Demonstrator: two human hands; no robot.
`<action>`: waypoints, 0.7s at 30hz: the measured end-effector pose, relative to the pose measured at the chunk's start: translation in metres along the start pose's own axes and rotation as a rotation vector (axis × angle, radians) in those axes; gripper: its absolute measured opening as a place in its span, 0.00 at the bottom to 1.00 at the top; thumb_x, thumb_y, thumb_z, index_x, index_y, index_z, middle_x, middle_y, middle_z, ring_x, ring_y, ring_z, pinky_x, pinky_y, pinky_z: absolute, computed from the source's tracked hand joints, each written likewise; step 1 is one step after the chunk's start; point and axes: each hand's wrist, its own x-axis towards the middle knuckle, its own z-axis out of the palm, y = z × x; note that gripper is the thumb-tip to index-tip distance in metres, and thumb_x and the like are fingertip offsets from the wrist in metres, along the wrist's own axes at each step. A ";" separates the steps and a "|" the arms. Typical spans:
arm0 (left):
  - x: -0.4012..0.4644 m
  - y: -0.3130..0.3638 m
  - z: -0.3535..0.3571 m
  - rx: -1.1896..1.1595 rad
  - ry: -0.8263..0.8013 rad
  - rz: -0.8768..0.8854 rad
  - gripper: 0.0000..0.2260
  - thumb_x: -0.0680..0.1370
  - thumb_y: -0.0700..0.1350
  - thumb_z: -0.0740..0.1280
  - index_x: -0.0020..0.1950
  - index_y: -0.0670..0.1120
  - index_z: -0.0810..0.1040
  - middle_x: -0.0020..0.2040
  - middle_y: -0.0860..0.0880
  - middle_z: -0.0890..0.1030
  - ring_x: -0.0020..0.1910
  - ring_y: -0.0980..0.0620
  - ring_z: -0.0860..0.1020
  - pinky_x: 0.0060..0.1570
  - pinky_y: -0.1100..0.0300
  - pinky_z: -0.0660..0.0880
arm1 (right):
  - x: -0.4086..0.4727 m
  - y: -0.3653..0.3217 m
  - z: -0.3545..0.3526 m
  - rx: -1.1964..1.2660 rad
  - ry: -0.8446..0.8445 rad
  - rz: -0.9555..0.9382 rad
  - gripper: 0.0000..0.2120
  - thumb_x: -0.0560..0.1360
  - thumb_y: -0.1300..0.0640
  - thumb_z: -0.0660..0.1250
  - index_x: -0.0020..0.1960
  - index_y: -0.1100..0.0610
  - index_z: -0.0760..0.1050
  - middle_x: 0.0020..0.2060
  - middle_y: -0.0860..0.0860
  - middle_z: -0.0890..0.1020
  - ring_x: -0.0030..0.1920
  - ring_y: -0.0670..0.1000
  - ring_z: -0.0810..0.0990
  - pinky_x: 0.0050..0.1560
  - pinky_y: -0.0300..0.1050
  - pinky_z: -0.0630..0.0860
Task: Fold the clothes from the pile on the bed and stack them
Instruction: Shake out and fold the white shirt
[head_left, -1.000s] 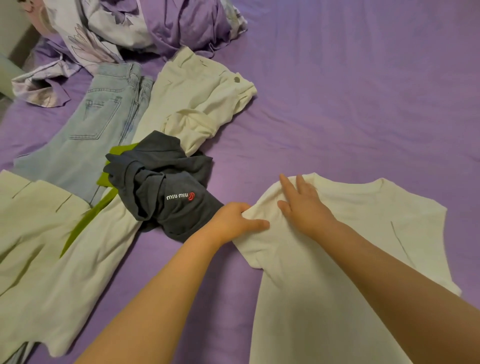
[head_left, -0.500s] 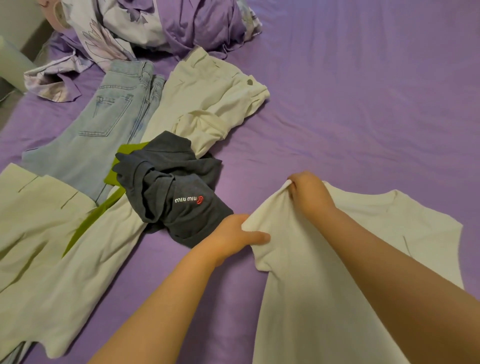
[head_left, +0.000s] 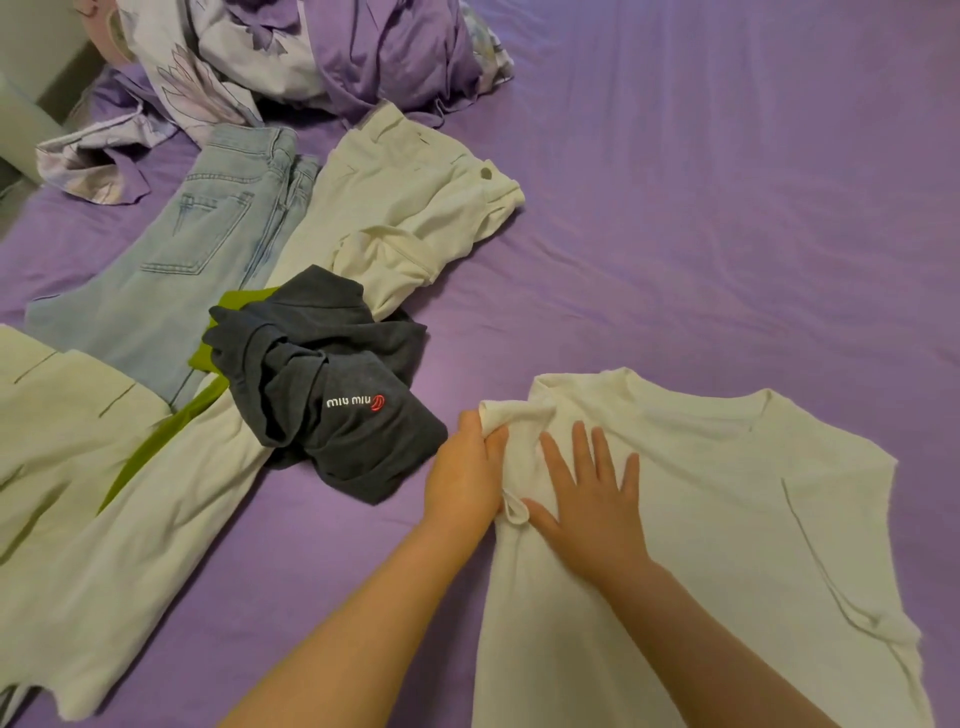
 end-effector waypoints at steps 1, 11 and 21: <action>-0.002 0.003 0.003 -0.021 -0.015 0.017 0.08 0.82 0.51 0.57 0.51 0.46 0.69 0.39 0.50 0.76 0.39 0.46 0.77 0.42 0.44 0.77 | 0.005 0.004 -0.003 0.005 -0.008 -0.027 0.37 0.73 0.29 0.37 0.76 0.45 0.32 0.77 0.53 0.35 0.76 0.57 0.33 0.72 0.62 0.35; -0.032 0.016 0.059 0.361 -0.267 0.373 0.20 0.83 0.49 0.54 0.76 0.51 0.61 0.73 0.50 0.66 0.71 0.49 0.64 0.70 0.54 0.63 | -0.074 0.077 0.002 0.125 0.003 0.128 0.27 0.81 0.43 0.42 0.78 0.49 0.46 0.78 0.51 0.45 0.78 0.52 0.42 0.76 0.50 0.43; -0.015 -0.012 0.069 1.181 -0.492 0.518 0.29 0.81 0.63 0.40 0.75 0.53 0.31 0.77 0.51 0.31 0.75 0.45 0.30 0.70 0.34 0.35 | -0.108 0.090 0.031 0.042 -0.157 0.206 0.34 0.71 0.29 0.30 0.70 0.42 0.21 0.68 0.51 0.23 0.73 0.56 0.27 0.72 0.64 0.37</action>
